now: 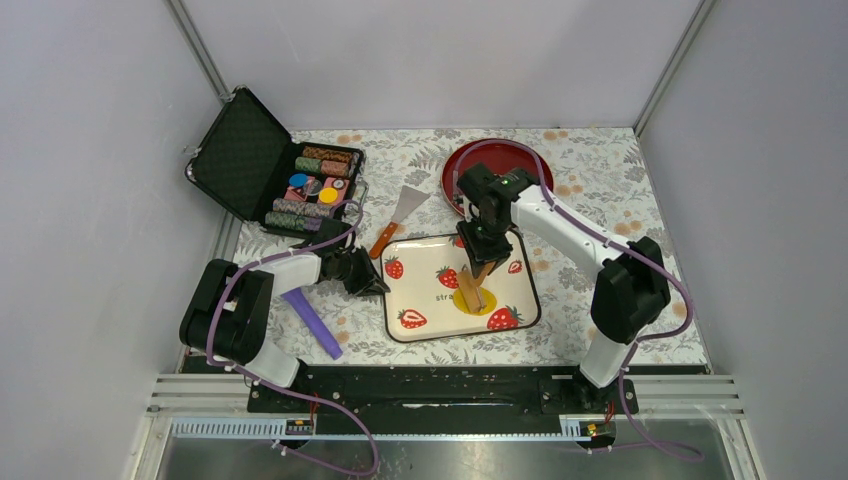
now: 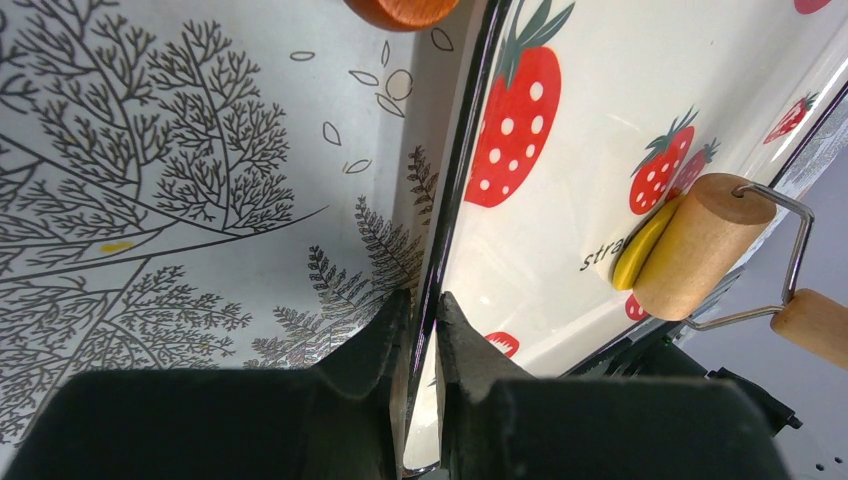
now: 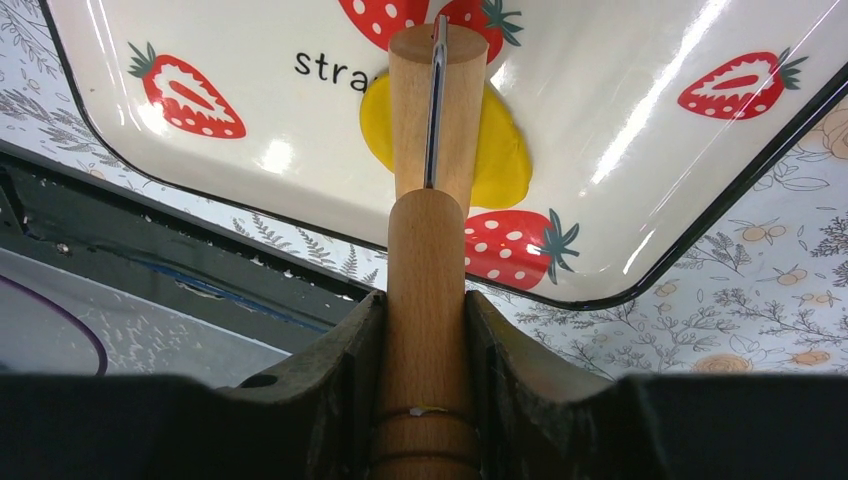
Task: Roll out the dumpling wrappers from the dough
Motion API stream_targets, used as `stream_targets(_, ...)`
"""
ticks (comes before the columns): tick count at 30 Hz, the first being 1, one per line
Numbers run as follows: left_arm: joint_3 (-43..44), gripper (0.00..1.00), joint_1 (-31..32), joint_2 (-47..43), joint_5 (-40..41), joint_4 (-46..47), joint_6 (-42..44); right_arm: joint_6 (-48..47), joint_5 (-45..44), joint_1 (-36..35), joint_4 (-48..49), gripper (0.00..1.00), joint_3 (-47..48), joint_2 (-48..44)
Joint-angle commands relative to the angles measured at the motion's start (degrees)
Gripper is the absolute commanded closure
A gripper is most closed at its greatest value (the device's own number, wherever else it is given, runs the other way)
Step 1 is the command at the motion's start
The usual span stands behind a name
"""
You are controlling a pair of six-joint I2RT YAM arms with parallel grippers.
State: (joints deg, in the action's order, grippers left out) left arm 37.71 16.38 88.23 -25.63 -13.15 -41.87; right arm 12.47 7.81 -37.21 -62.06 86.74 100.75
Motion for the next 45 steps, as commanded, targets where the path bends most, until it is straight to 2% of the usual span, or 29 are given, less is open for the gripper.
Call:
stream_targets(1,-2.95,1.0,-1.39,2.72,11.13,-4.69,1.79,0.1,0.49,-0.55,0.76,1.0,-5.35,3.66)
stream_targets(9,-3.0,1.0,-1.35,2.7,11.16,-4.72,1.79,-0.41,-1.68,-0.78,-0.01,1.0,-8.07,6.66)
stream_targets(18,-2.9,1.0,-1.4,2.72,11.13,-4.77,1.79,0.04,-1.17,-2.04,1.09,1.0,-6.66,8.26)
stream_targets(24,-2.86,1.0,-1.38,2.74,11.13,-4.8,1.81,0.82,-3.79,-1.99,0.54,1.0,-3.26,2.56)
stream_targets(32,-2.89,1.0,-1.4,2.83,11.13,-4.78,1.88,1.81,-5.81,-1.06,-0.37,1.0,6.12,-6.54)
stream_targets(38,-2.9,1.0,-1.36,2.82,11.18,-4.79,1.8,0.85,-5.88,-1.19,-3.52,1.0,10.1,-6.2)
stream_targets(45,-2.88,1.0,-1.35,2.83,11.18,-4.78,1.87,1.44,-0.88,-1.39,-3.71,1.0,7.2,-3.77)
